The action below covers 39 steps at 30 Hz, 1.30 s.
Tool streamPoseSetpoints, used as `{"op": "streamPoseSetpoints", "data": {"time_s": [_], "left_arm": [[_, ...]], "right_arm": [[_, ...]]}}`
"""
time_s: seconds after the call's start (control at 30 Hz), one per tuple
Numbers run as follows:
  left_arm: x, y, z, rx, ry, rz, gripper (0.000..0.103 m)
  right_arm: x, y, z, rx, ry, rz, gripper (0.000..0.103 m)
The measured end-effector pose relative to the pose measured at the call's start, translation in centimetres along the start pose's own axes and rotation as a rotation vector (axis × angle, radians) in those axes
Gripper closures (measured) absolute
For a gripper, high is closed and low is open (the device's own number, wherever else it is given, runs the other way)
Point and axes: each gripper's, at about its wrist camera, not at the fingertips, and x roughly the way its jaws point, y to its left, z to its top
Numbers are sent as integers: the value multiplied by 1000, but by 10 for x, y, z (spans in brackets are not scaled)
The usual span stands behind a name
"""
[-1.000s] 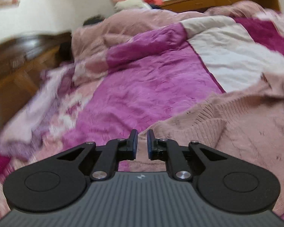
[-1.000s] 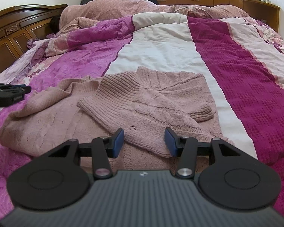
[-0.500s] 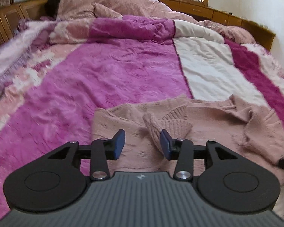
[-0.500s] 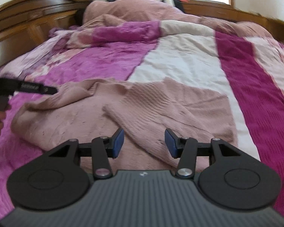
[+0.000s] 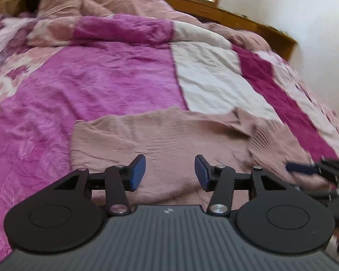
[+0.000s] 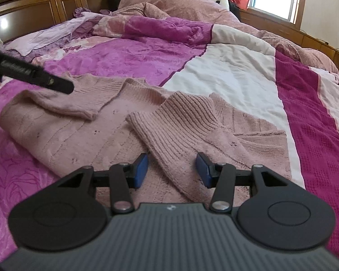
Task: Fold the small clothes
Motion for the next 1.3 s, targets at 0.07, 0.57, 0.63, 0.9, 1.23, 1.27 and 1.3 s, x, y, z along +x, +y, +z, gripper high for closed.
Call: {"op": "streamPoseSetpoints", "data": {"time_s": [0.07,0.57,0.63,0.9,1.23,1.27,1.3], "left_arm": [[1,-13,-3,89,27,-5,47],[25,-40,-13,349,-12,196,93],[20,-28,-1,288,-57,233,93],[40,44,33,35,-60,376,93],[70,70,27,13,18,411,79],[67,72,28,-2,18,405,76],[63,72,28,-15,16,397,73]], "right_arm": [[1,0,1,-2,-2,-4,53],[0,-16,22,-66,-68,-54,92],[-2,-33,31,-35,-94,-72,93],[34,-119,32,271,-62,-156,91],[52,-151,10,370,-13,-241,79],[48,-153,11,369,-26,-258,79],[44,-155,12,369,-38,-275,79]]}}
